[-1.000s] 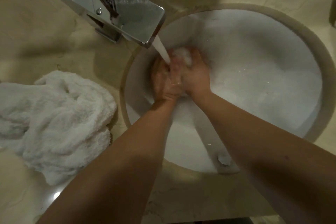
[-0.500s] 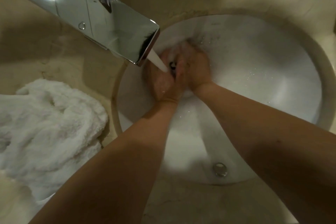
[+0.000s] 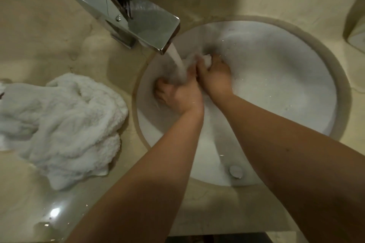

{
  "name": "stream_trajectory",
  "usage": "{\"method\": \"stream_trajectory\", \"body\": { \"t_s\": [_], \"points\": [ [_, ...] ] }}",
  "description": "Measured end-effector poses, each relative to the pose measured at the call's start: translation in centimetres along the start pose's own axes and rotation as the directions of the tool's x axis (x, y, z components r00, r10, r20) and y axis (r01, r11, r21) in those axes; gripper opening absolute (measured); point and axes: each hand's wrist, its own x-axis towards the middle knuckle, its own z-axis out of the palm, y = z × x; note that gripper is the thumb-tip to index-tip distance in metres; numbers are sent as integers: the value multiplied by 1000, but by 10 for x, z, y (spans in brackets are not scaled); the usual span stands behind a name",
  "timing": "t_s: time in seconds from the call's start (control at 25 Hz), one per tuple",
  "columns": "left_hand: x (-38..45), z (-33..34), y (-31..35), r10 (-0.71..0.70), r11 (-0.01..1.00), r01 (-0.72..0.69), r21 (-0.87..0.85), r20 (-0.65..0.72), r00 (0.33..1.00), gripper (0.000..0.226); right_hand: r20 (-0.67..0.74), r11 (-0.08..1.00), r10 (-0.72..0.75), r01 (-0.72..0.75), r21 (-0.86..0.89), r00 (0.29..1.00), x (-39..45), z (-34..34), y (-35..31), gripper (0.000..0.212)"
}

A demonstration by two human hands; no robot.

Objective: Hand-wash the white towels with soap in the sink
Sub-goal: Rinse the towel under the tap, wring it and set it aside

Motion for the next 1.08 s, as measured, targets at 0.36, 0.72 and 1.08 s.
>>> {"method": "stream_trajectory", "body": {
  "t_s": [0.36,0.72,1.08],
  "points": [
    [10,-28,10,-280,898,401,-181,466,839,60,-83,922,19,14,387,996,-30,-5,4,17],
    [20,-55,19,369,929,-326,-176,353,860,52,55,816,-28,-9,578,998,-42,4,-7,47],
    [22,-39,-3,571,784,-618,55,327,753,57,17,897,-185,162,411,983,-34,5,-16,40]
  ]
}}
